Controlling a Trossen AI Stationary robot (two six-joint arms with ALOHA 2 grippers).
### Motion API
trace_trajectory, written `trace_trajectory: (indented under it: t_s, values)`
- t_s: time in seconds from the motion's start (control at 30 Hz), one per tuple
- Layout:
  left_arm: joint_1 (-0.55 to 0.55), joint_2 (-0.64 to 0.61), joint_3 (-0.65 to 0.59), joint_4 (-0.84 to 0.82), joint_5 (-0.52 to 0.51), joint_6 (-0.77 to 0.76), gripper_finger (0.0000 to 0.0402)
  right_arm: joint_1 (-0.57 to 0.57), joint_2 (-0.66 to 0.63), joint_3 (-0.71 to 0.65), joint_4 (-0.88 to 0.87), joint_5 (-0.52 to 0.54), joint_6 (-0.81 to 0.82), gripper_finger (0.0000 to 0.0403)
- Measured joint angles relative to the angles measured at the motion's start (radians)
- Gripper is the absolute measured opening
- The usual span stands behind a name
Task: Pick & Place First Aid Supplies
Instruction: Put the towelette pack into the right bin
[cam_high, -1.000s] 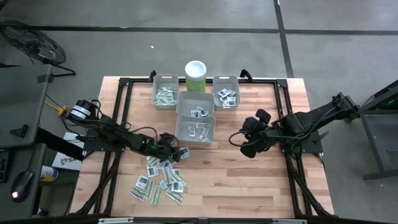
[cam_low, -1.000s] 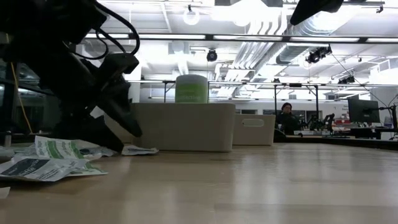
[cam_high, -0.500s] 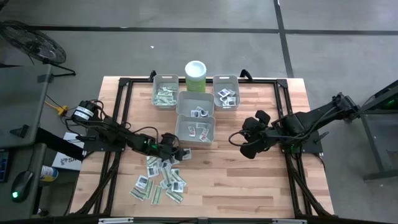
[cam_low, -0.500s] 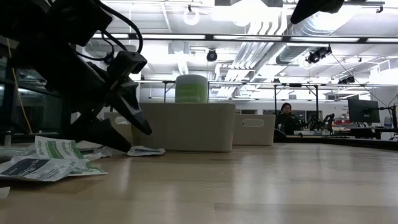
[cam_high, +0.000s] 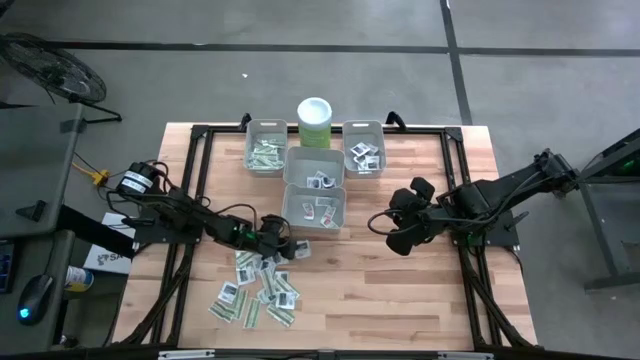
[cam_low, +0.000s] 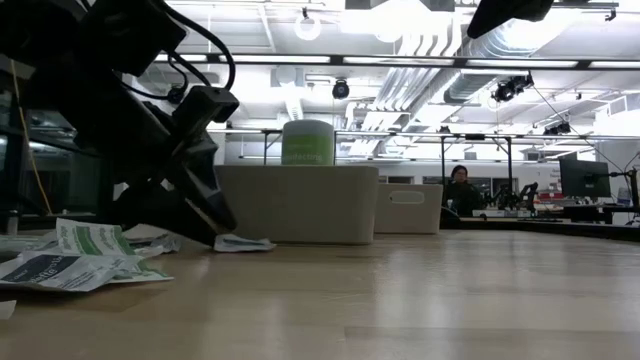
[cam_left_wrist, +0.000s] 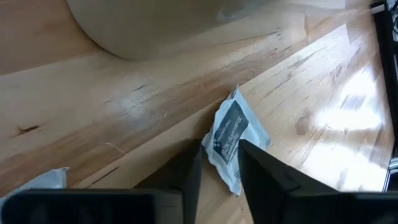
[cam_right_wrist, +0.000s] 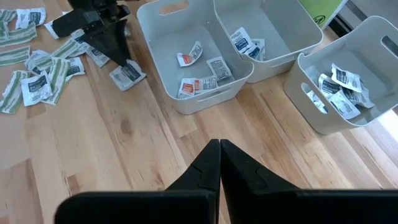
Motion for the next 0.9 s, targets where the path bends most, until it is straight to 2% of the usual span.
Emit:
trace_trajectory:
  t_s: [0.33, 0.67, 0.9]
  values:
    - [-0.002, 0.000, 0.000, 0.004, 0.004, 0.020, 0.0006, 0.000, 0.000, 0.000, -0.001, -0.004, 0.000, 0.0004]
    - [-0.002, -0.017, 0.009, 0.010, 0.015, 0.061, 0.0001, 0.000, 0.000, 0.000, -0.001, -0.027, -0.001, 0.0006]
    - [-0.002, -0.059, 0.084, 0.004, 0.030, 0.184, 0.0001, 0.000, 0.000, 0.000, -0.001, -0.046, -0.001, 0.0001]
